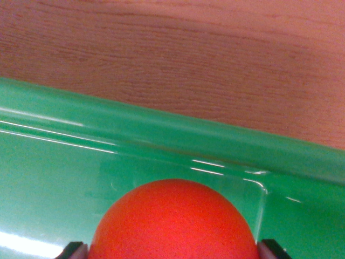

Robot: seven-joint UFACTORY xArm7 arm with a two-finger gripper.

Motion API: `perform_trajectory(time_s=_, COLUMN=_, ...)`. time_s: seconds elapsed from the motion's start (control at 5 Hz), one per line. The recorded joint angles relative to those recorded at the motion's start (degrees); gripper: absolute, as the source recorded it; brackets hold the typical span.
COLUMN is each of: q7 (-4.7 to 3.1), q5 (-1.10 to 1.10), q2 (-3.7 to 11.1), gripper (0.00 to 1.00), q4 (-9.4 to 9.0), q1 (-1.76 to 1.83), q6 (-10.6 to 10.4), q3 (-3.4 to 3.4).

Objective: Pick fruit

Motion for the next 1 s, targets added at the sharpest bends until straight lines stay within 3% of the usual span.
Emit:
perform_trajectory(time_s=0.2, q7=-0.06, q5=-0.09, q2=-1.1, gripper=1.0, q4=1.47, q1=0.07, q6=2.56, q3=-0.05)
perform_trajectory(time_s=0.4, q7=-0.06, q5=-0.09, q2=-1.1, gripper=1.0, q4=1.47, q1=0.07, q6=2.56, q3=-0.05)
perform_trajectory(time_s=0.6, q7=-0.12, q5=-0.18, q2=-2.21, gripper=1.0, q4=2.97, q1=0.14, q6=5.16, q3=-0.1)
perform_trajectory(time_s=0.8, q7=-0.12, q5=-0.18, q2=-2.21, gripper=1.0, q4=2.97, q1=0.14, q6=5.16, q3=-0.1)
perform_trajectory(time_s=1.0, q7=-0.19, q5=-0.28, q2=-3.4, gripper=1.0, q4=4.57, q1=0.22, q6=7.95, q3=-0.16)
